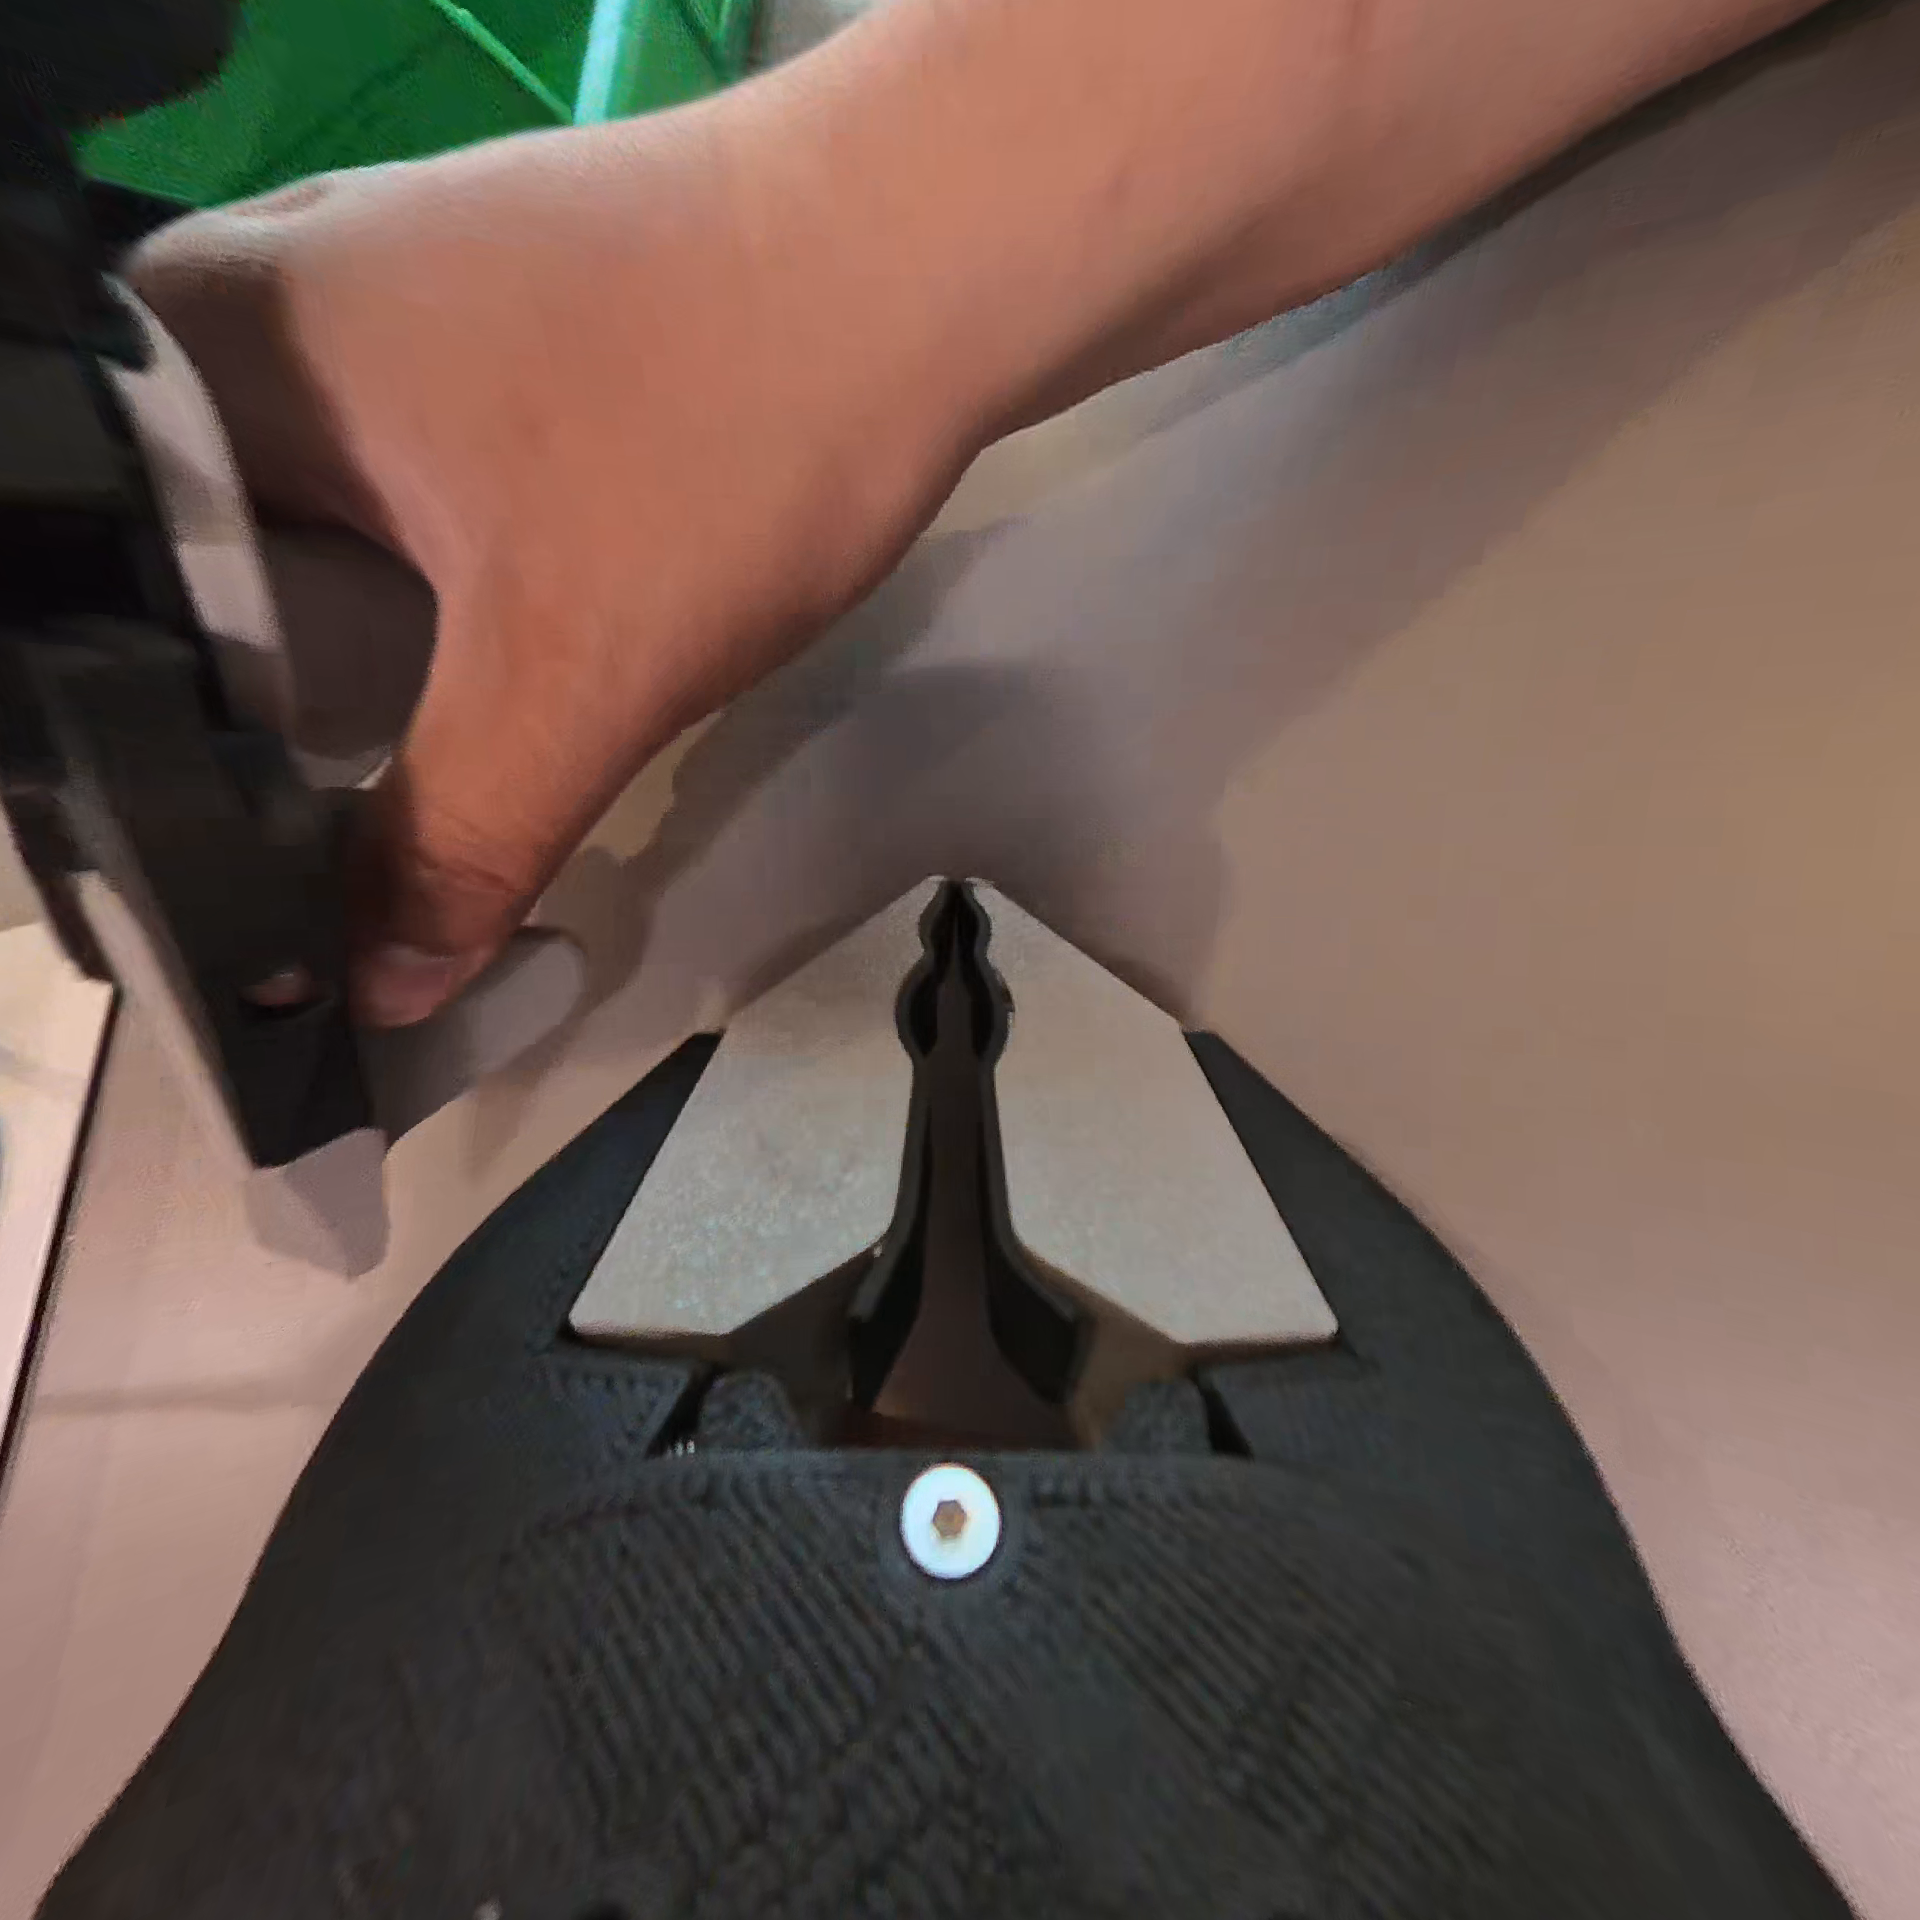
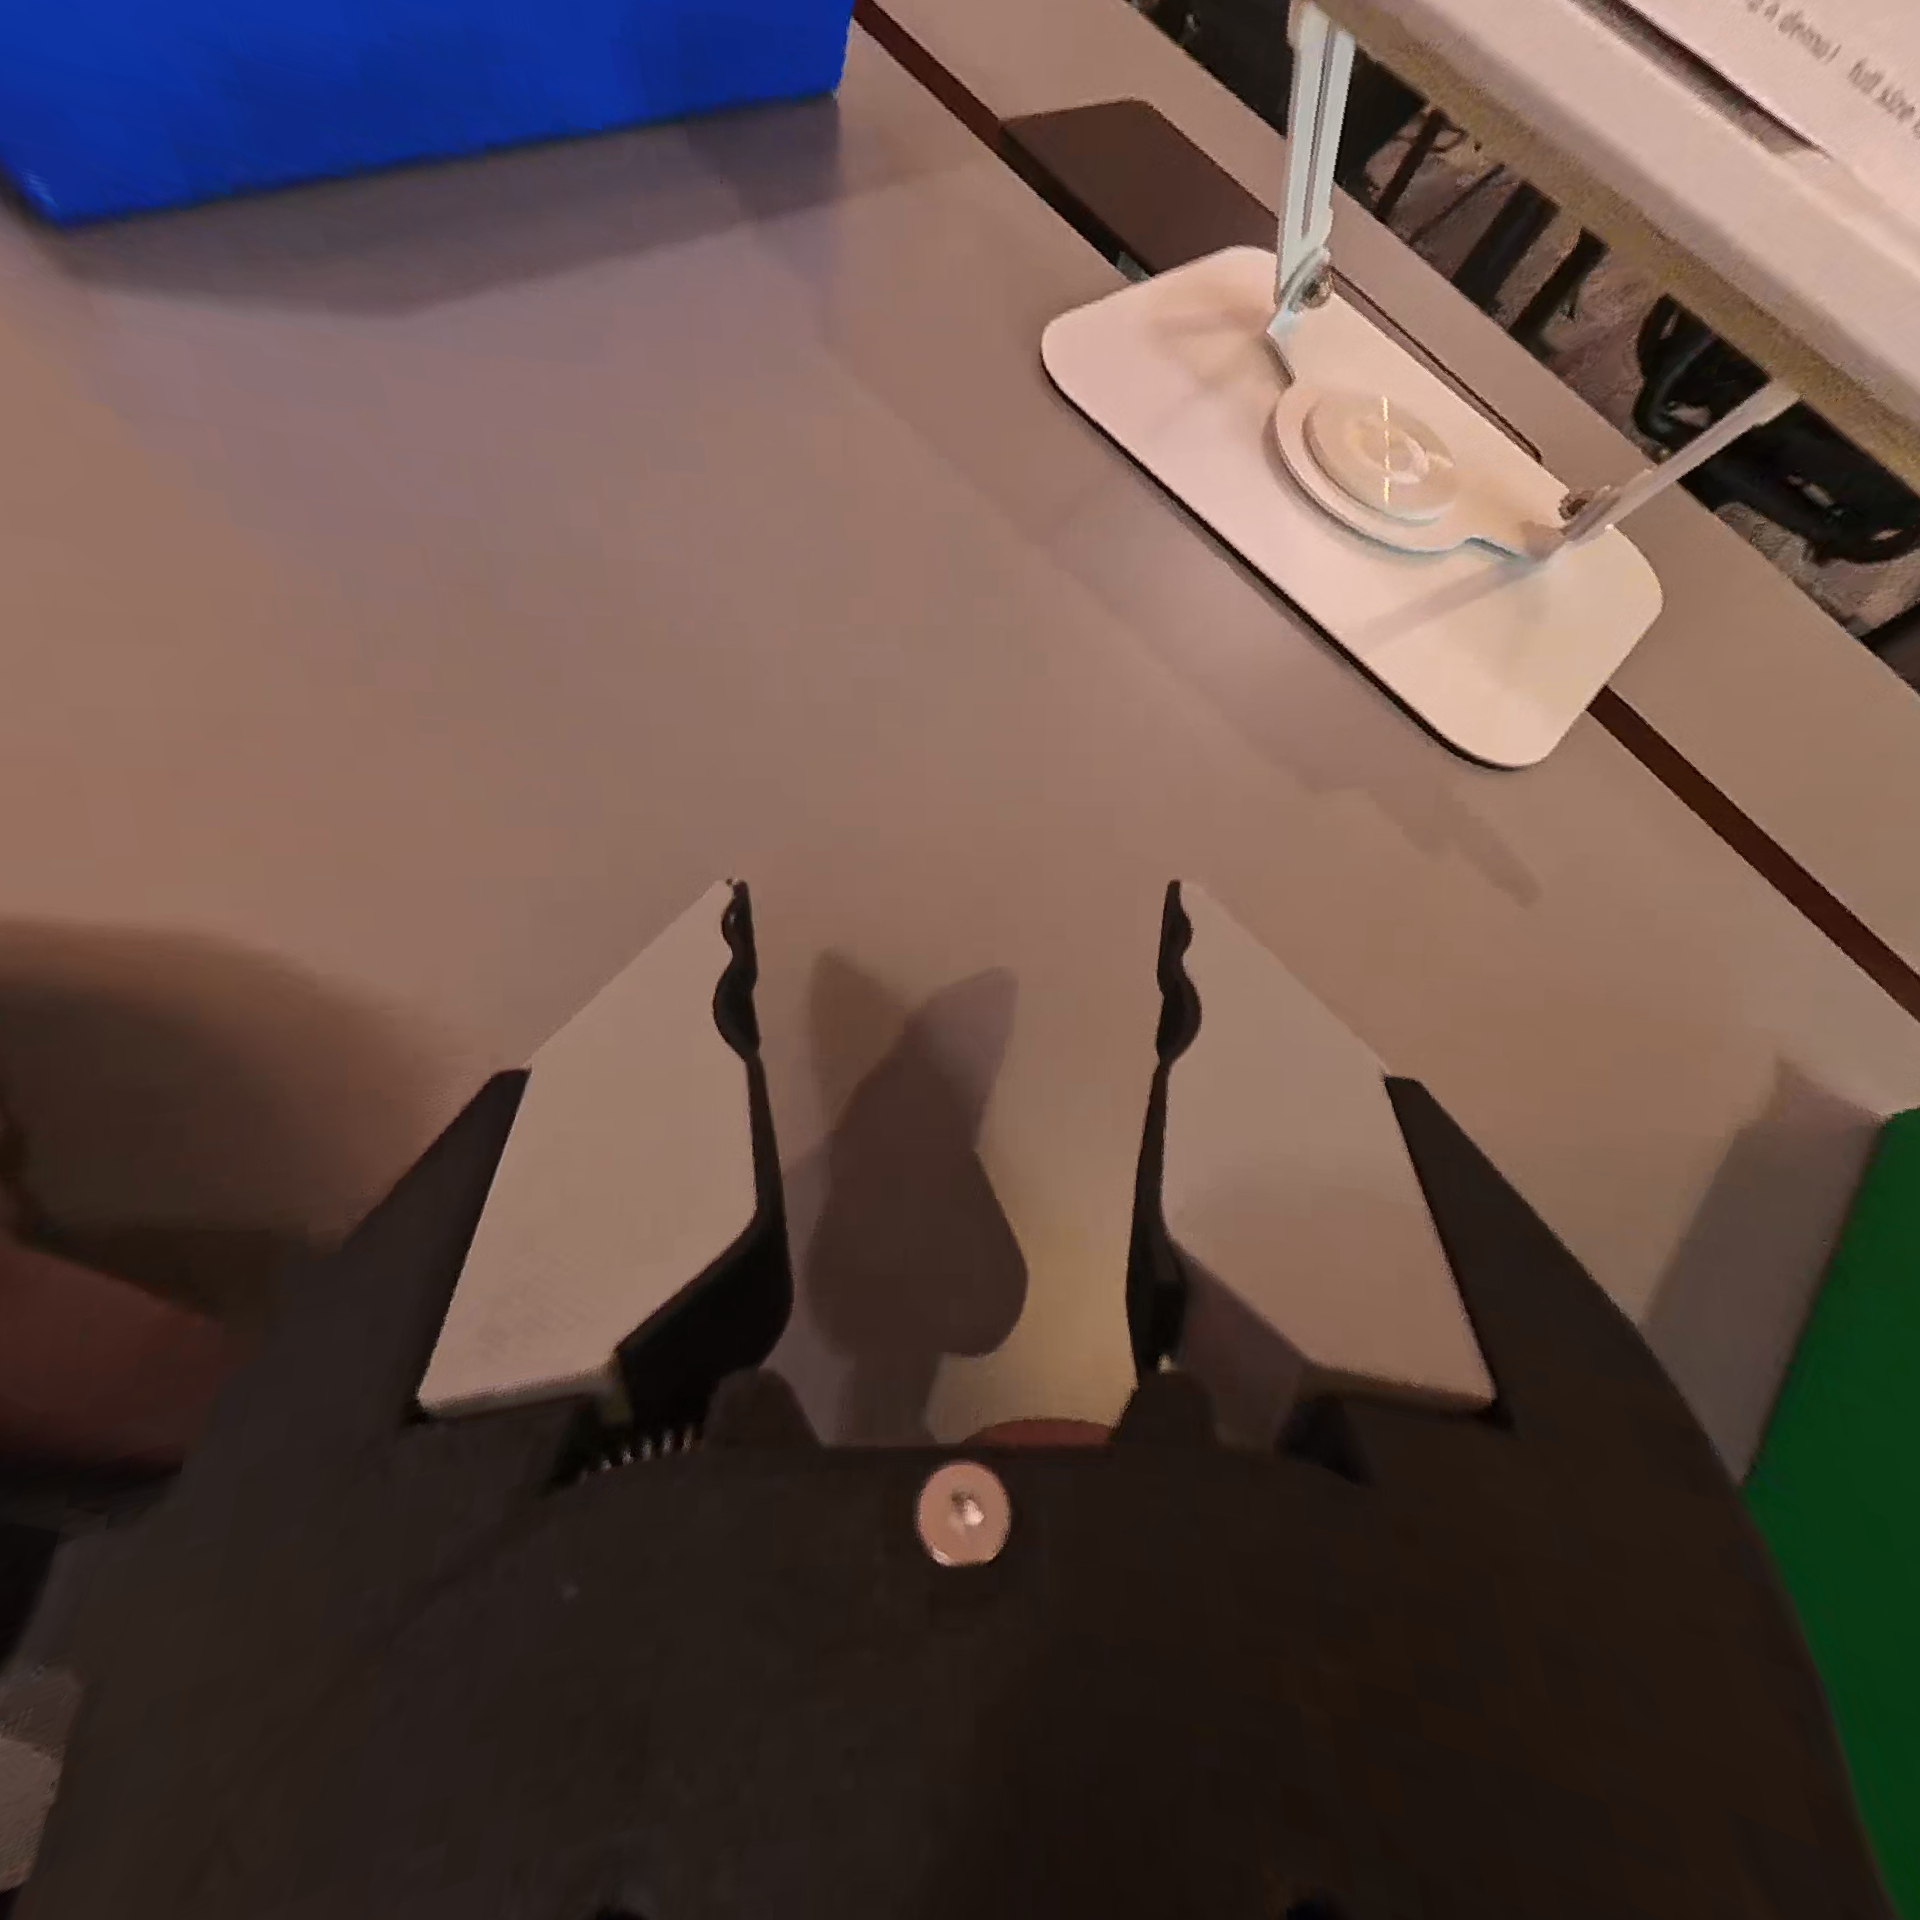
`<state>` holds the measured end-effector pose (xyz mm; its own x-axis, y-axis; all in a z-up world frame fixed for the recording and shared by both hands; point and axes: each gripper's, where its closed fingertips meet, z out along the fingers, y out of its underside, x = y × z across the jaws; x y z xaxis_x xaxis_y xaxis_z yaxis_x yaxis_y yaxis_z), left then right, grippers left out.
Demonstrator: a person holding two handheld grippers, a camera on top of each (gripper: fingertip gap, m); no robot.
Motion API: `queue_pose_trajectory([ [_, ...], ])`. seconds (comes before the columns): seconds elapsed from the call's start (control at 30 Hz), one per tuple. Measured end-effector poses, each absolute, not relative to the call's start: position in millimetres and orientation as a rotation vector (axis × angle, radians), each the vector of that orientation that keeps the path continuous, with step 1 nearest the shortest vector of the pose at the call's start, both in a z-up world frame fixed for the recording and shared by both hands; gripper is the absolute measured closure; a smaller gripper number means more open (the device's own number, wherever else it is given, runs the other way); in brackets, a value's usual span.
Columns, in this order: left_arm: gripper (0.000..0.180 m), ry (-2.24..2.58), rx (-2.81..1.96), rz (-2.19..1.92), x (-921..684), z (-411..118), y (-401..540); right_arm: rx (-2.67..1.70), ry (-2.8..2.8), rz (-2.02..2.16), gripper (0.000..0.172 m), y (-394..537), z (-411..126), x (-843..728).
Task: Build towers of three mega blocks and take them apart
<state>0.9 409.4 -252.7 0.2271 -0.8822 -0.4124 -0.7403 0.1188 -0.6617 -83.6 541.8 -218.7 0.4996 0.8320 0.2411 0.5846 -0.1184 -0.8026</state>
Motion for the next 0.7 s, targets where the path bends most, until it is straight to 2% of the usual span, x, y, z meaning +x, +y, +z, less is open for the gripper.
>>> queue_pose_trajectory([
  [0.27,0.18,1.364,-1.86,-0.282,-15.7,-253.0,401.3,-1.938,-1.227,0.371,0.091,541.2,-247.6,-81.2],
  [0.4,0.179,1.277,-1.936,-0.319,-36.8,-252.2,382.5,-1.919,-1.261,0.384,0.097,537.2,-248.1,-83.6],
  [0.5,0.153,1.165,-2.004,-0.256,-70.7,-248.9,385.3,-1.927,-1.27,0.409,0.101,535.8,-249.1,-84.4],
  [0.7,0.137,0.749,-2.114,-0.097,-190.2,-195.9,420.3,-1.943,-1.275,0.441,0.102,534.9,-250.3,-85.1],
])
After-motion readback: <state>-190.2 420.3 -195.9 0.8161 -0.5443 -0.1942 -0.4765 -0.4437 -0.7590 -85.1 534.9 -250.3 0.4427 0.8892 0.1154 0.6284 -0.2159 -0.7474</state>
